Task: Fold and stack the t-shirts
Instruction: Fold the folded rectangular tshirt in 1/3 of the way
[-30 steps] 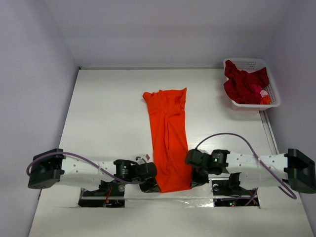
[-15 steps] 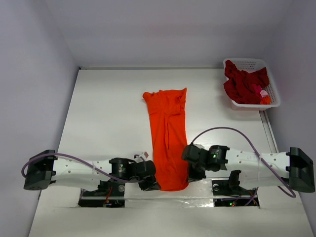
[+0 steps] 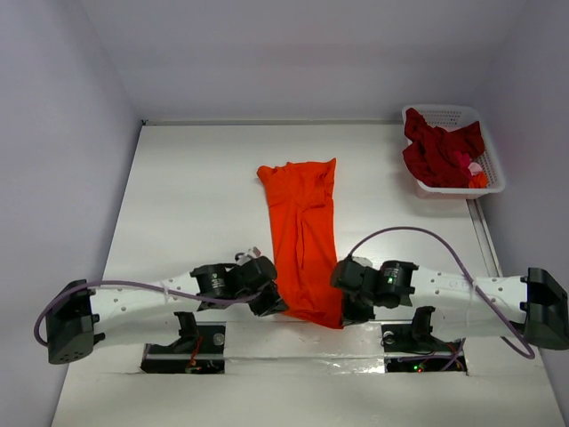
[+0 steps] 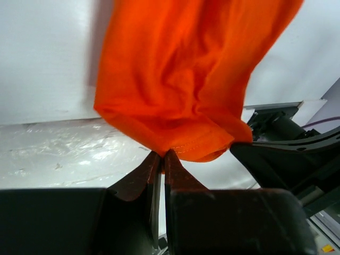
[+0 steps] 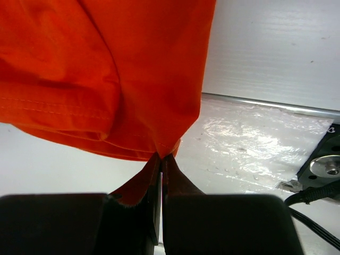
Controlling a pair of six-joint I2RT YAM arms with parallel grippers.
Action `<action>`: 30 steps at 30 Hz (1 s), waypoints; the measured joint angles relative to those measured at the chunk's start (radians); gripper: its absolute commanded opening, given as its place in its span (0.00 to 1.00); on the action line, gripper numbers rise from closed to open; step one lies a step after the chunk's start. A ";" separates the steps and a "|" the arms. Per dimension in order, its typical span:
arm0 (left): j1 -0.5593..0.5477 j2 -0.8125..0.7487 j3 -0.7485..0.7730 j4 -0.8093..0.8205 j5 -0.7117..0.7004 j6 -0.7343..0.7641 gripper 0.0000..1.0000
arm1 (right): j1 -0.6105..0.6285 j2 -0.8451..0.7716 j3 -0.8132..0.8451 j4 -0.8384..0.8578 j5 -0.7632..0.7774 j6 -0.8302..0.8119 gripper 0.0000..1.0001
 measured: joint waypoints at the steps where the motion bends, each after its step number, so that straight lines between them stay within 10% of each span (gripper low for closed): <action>1: 0.015 0.015 0.020 -0.005 0.002 0.022 0.00 | -0.006 0.000 0.001 -0.004 0.002 -0.005 0.00; 30: 0.320 0.110 0.176 -0.067 0.075 0.357 0.00 | -0.331 0.178 0.191 -0.012 0.032 -0.307 0.00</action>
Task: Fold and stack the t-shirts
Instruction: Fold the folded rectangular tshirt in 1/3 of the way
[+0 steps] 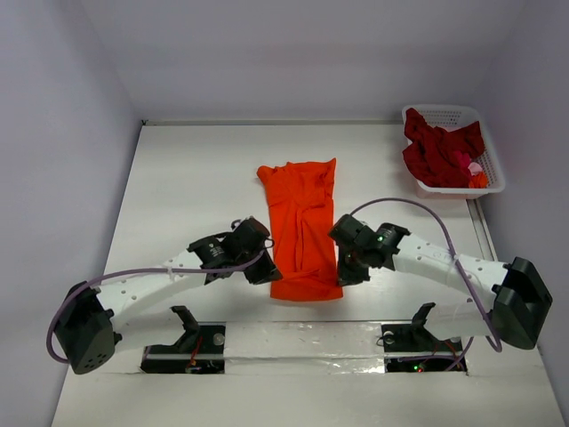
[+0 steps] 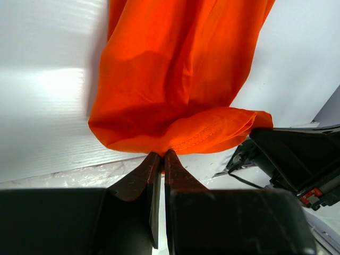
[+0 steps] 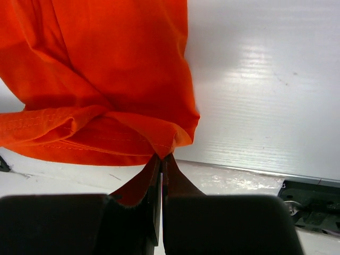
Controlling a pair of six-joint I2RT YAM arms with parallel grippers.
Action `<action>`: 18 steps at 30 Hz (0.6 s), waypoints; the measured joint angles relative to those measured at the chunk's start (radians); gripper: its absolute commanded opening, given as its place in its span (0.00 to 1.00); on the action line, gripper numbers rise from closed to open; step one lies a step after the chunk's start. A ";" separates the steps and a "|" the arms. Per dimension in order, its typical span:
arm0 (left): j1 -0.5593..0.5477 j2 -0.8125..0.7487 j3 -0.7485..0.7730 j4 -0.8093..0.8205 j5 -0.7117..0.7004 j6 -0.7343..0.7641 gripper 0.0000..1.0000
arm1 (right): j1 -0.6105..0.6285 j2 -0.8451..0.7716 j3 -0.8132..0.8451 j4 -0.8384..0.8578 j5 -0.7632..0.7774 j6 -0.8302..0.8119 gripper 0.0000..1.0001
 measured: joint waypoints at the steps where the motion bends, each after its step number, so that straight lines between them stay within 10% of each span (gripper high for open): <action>1: 0.006 0.004 0.005 0.000 0.003 0.005 0.00 | -0.006 0.003 0.004 0.000 0.000 -0.009 0.00; 18: 0.121 0.116 0.119 -0.014 0.026 0.126 0.00 | -0.123 0.136 0.170 0.004 -0.002 -0.153 0.00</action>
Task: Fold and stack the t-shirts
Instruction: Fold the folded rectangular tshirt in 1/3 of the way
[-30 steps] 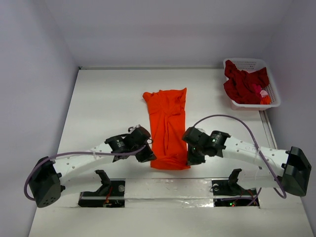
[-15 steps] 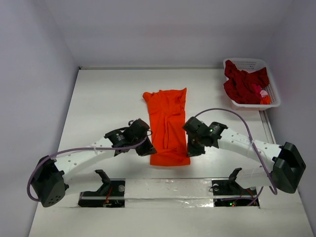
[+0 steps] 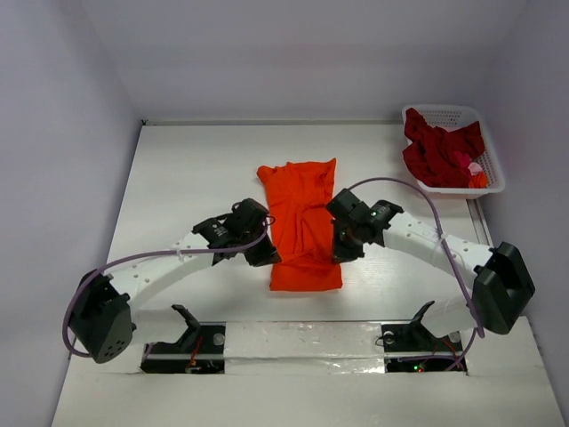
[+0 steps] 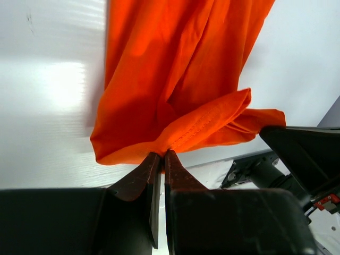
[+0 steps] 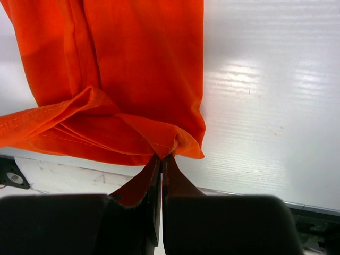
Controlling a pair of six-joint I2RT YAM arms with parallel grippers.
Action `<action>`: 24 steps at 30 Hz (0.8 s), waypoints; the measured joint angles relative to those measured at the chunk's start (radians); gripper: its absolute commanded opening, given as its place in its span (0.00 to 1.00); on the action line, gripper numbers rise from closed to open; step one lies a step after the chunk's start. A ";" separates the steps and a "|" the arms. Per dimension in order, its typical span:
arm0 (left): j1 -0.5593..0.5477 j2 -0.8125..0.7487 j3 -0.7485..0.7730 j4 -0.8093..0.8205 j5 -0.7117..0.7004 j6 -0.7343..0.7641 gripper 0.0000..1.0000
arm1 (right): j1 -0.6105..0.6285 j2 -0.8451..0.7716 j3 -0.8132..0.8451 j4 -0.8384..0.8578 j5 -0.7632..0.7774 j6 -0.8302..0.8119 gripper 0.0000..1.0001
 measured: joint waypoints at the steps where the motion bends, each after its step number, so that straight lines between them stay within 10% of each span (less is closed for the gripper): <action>1: 0.008 0.010 0.008 0.000 0.002 0.008 0.00 | -0.005 0.005 0.006 0.000 -0.001 -0.006 0.00; 24: 0.169 0.179 0.161 0.004 0.037 0.169 0.00 | -0.111 0.173 0.167 0.002 -0.014 -0.137 0.00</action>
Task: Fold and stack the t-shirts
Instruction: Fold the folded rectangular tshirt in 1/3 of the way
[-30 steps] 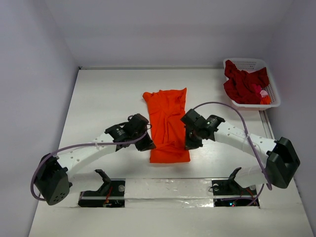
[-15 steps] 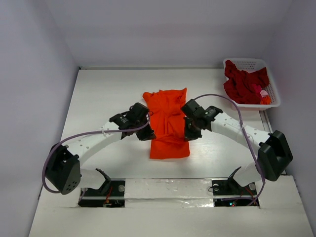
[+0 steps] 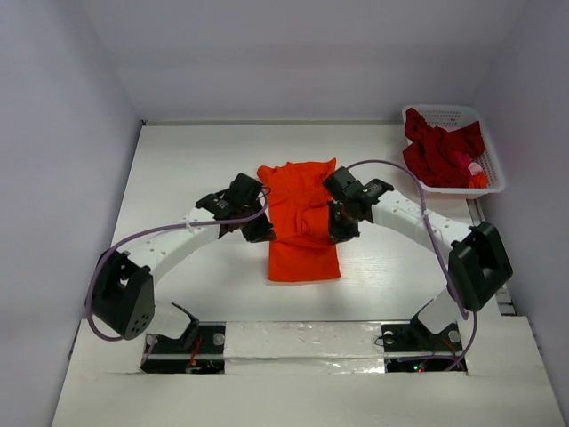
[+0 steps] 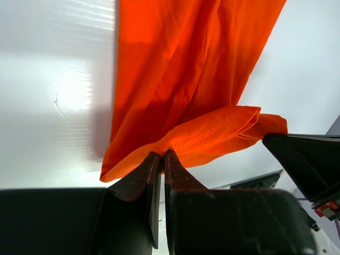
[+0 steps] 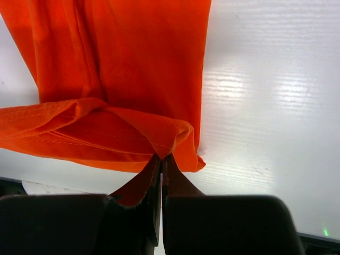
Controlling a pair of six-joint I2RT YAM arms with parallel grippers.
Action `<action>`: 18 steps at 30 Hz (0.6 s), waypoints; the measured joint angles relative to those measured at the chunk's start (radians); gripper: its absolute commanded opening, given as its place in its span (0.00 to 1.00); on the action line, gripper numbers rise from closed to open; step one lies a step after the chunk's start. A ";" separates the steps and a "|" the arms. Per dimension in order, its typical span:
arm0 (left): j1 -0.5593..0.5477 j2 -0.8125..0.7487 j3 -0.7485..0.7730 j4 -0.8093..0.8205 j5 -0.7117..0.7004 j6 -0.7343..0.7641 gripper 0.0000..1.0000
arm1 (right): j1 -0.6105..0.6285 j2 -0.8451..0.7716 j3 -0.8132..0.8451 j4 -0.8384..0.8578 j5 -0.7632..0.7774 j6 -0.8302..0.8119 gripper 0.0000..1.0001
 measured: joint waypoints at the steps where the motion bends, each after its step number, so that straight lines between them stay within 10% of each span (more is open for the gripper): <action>1: 0.004 0.004 0.001 0.000 0.002 0.005 0.00 | -0.003 0.006 0.007 0.000 -0.001 -0.003 0.00; 18: 0.054 0.113 0.077 0.024 0.030 0.061 0.00 | -0.065 0.092 0.104 -0.002 -0.011 -0.056 0.00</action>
